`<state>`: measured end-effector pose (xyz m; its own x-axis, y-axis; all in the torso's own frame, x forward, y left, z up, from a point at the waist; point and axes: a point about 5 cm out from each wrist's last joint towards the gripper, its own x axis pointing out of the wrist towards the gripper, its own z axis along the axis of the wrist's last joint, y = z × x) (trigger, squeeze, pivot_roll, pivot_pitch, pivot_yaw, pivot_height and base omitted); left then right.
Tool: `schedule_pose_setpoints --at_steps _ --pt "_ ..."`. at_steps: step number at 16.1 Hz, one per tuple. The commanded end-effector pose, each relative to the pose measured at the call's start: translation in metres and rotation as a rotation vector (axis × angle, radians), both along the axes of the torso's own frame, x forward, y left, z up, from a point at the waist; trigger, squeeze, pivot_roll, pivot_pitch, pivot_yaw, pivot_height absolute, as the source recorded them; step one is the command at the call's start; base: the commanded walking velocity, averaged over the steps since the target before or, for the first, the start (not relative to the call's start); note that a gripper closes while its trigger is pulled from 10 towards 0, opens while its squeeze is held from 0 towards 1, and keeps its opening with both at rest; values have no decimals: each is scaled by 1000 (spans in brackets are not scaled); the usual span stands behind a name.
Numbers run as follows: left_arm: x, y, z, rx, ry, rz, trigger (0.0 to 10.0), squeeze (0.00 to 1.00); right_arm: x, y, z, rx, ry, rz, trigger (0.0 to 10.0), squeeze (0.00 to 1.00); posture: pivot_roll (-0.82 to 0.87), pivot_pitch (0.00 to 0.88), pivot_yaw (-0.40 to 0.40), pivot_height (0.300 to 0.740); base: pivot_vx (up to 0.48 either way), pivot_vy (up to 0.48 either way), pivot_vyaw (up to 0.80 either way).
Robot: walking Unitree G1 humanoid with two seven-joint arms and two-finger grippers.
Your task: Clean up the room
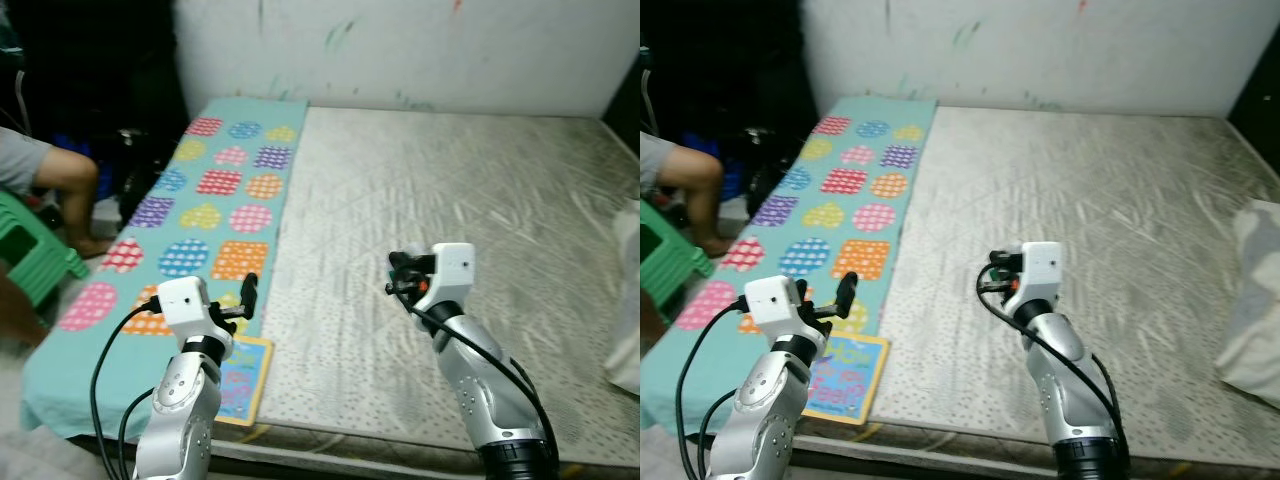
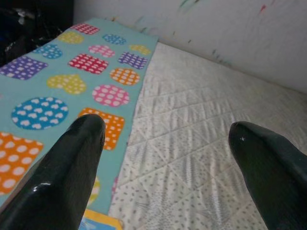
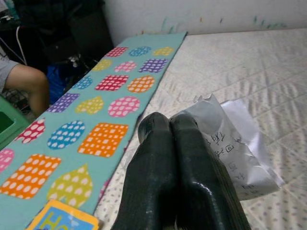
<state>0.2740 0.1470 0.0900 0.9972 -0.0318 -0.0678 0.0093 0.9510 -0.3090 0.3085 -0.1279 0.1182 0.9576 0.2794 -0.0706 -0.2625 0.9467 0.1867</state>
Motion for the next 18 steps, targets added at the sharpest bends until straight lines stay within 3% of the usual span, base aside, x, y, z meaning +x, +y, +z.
schedule_pose_setpoints --at_steps 1,6,18 --pt "0 0 -2 -10 16 -1 10000 0 1 7 2 7 -9 19 10000 0 -46 45 31 740 0 0 0" --pt "2 1 -1 -9 17 -3 10000 0 2 6 2 5 -14 16 10000 0 -47 47 33 740 0 302 -214" --pt "1 1 -5 1 34 8 10000 0 0 6 -1 -20 -15 18 10000 0 -51 56 31 740 0 477 0"
